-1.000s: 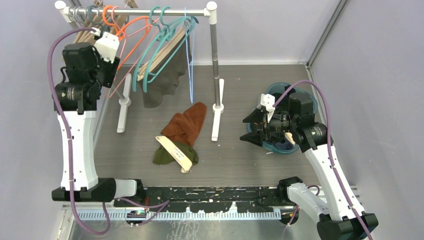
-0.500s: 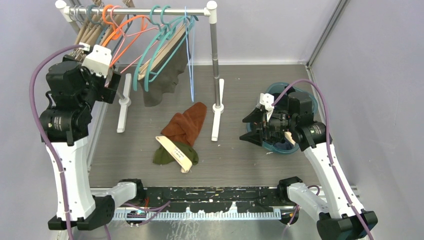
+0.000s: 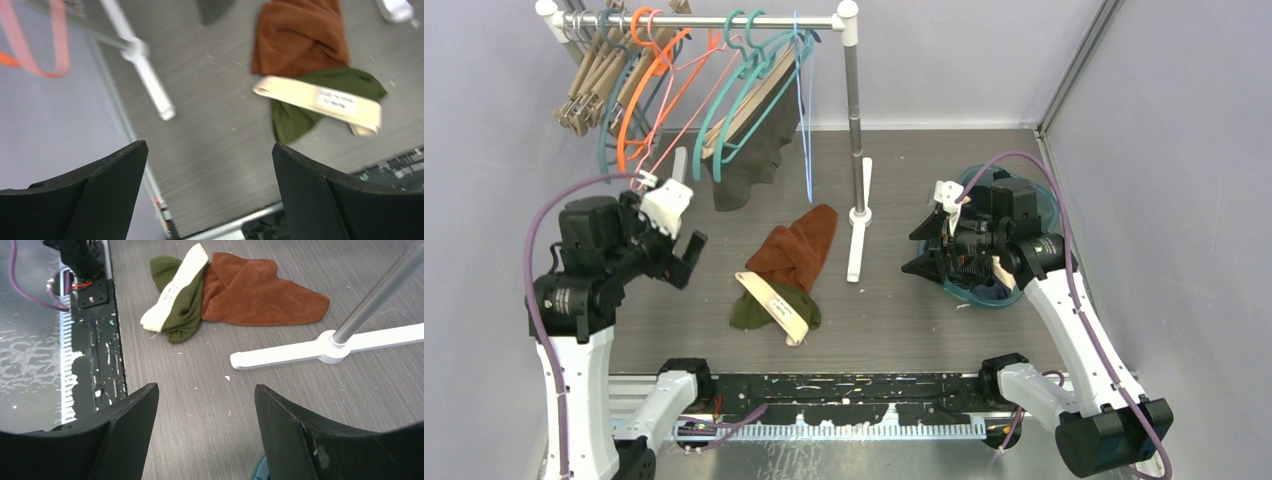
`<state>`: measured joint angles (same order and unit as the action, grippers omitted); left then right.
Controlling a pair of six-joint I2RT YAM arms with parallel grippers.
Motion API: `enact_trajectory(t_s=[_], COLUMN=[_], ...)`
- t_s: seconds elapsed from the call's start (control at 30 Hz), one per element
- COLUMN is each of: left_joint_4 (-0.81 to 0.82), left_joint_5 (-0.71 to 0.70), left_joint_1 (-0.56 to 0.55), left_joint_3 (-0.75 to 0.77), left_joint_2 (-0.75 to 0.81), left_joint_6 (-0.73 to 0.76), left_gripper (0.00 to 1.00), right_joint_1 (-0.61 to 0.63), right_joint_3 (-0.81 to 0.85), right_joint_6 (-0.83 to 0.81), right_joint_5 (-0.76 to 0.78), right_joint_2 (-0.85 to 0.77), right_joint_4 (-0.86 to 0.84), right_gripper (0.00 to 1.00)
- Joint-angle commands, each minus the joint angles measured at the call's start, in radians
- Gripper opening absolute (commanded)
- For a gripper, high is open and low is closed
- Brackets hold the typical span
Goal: Remove the underwear clipped to the hanger
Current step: Pick up the underwear from the center of the board.
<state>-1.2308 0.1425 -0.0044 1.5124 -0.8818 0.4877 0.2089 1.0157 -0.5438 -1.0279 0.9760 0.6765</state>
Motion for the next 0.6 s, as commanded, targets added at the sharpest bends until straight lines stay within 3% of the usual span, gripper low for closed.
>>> enact_trajectory(t_s=[0.0,0.27,0.43,0.57], left_joint_4=[-0.038,-0.012,0.068,0.17], left_joint_5=[0.251,0.38,0.335,0.227], left_joint_1=[0.004,0.004,-0.01,-0.084], left_joint_3=[-0.168,-0.465,-0.589,-0.656], left_joint_2=[0.082,0.152,0.092,0.004], left_joint_6=[0.063,0.291,0.324,0.291], left_gripper=[0.98,0.99,0.97,0.94], right_joint_1=[-0.003,-0.005,-0.019,-0.036], right_joint_3=[-0.014,-0.146,-0.202,-0.206], right_joint_6=[0.007,0.051,0.047,0.045], right_joint_5=[0.053,0.086,0.084,0.086], right_joint_2=[-0.001,-0.034,-0.061,-0.061], right_joint_4=[-0.095,-0.206,-0.233,-0.234], right_gripper=[0.76,0.76,0.78,0.78])
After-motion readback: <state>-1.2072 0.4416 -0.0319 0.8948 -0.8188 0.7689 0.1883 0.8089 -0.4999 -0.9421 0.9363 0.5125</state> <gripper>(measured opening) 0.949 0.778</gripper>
